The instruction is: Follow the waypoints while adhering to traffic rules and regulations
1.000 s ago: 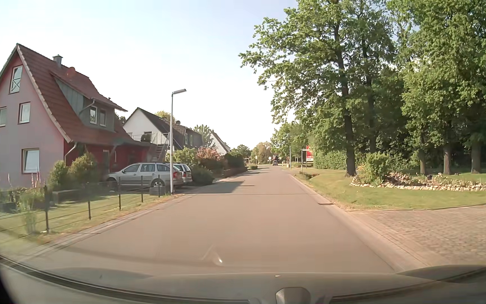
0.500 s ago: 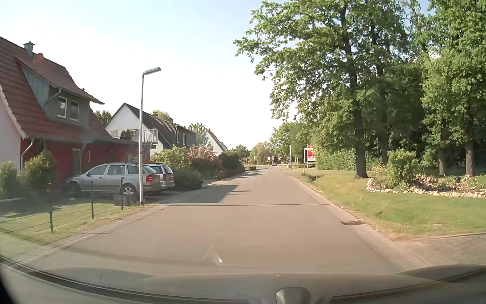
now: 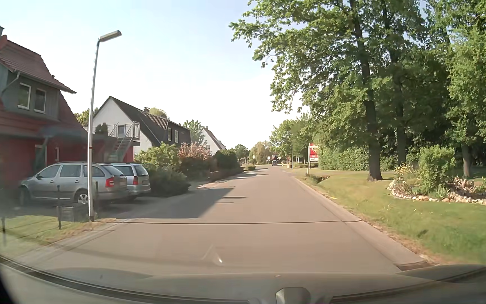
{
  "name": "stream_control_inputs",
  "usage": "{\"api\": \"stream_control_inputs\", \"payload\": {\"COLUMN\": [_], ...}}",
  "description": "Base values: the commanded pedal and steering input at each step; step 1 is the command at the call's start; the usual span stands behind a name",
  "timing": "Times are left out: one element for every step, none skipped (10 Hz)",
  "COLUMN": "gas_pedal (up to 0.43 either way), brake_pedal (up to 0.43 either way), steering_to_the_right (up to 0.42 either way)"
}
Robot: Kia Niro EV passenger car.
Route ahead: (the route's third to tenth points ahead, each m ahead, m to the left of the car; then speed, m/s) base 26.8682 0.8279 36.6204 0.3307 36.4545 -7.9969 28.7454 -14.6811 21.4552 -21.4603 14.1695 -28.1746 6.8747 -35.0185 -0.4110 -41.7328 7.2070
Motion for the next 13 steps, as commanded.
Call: {"api": "stream_control_inputs", "payload": {"gas_pedal": [0.059, 0.059, 0.059, 0.059, 0.059, 0.059, 0.059, 0.059, 0.059, 0.059, 0.059, 0.059, 0.059], "brake_pedal": [0.006, 0.006, 0.006, 0.006, 0.006, 0.006, 0.006, 0.006, 0.006, 0.006, 0.006, 0.006, 0.006], "steering_to_the_right": [0.003, 0.003, 0.002, 0.001, 0.0, -0.001, -0.002, -0.003, -0.005, -0.007, -0.007, -0.006, -0.006]}}
